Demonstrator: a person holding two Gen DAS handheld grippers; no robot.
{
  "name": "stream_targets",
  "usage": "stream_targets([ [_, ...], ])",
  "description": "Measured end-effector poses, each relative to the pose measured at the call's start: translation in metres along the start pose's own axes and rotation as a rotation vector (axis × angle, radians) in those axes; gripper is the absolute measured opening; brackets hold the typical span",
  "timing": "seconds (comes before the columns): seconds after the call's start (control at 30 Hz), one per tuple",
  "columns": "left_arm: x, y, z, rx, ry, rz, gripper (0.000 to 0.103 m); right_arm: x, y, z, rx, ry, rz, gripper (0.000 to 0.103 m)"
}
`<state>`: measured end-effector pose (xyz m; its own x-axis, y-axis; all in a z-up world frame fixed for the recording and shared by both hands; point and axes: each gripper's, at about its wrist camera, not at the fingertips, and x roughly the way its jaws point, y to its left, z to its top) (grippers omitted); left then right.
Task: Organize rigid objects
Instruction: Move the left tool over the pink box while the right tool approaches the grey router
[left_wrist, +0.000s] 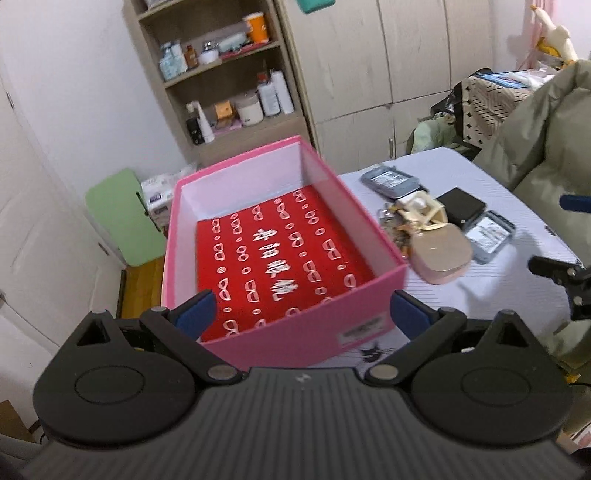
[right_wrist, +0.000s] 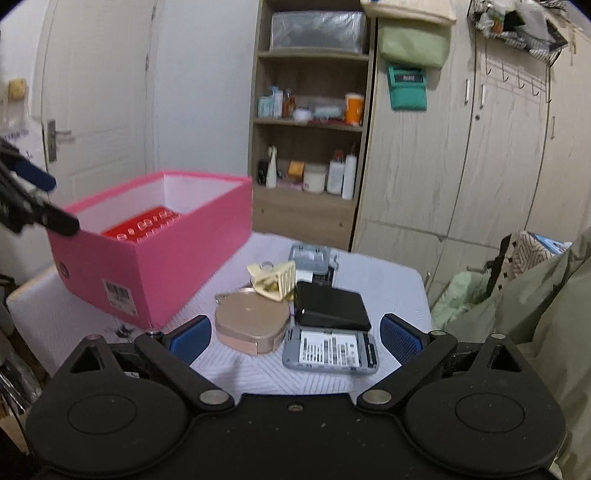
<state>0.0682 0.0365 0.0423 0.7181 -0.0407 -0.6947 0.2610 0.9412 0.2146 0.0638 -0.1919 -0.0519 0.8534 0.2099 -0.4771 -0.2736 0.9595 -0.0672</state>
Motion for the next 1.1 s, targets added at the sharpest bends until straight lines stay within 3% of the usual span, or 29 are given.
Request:
stream_targets([
  [0.13, 0.015, 0.028, 0.004, -0.027, 0.04, -0.059, 0.1, 0.006, 0.006, 0.001, 0.01, 0.019, 0.051, 0.1],
  [0.27, 0.023, 0.06, 0.008, -0.106, 0.024, -0.142, 0.1, 0.018, 0.007, 0.002, 0.01, 0.038, 0.053, 0.1],
  [0.4, 0.035, 0.082, 0.015, -0.121, 0.016, -0.081, 0.1, 0.037, -0.001, 0.002, 0.005, 0.079, -0.001, 0.1],
  [0.6, 0.067, 0.114, 0.025, -0.143, 0.075, -0.007, 0.098, 0.059, -0.016, -0.001, 0.012, 0.133, -0.052, 0.1],
  [0.7, 0.087, 0.127, 0.029, -0.156, 0.094, 0.032, 0.087, 0.068, -0.021, -0.002, 0.018, 0.15, -0.062, 0.1],
  [0.77, 0.1, 0.134, 0.029, -0.17, 0.123, 0.026, 0.072, 0.074, -0.024, -0.003, 0.025, 0.159, -0.075, 0.1],
  [0.9, 0.125, 0.141, 0.029, -0.18, 0.162, 0.048, 0.054, 0.088, -0.03, -0.005, 0.043, 0.19, -0.081, 0.1],
  [0.97, 0.132, 0.137, 0.027, -0.147, 0.156, 0.093, 0.025, 0.094, -0.032, -0.005, 0.05, 0.203, -0.078, 0.1],
  [1.1, 0.137, 0.129, 0.024, -0.075, 0.152, 0.123, 0.017, 0.104, -0.035, -0.005, 0.03, 0.233, -0.075, 0.1],
])
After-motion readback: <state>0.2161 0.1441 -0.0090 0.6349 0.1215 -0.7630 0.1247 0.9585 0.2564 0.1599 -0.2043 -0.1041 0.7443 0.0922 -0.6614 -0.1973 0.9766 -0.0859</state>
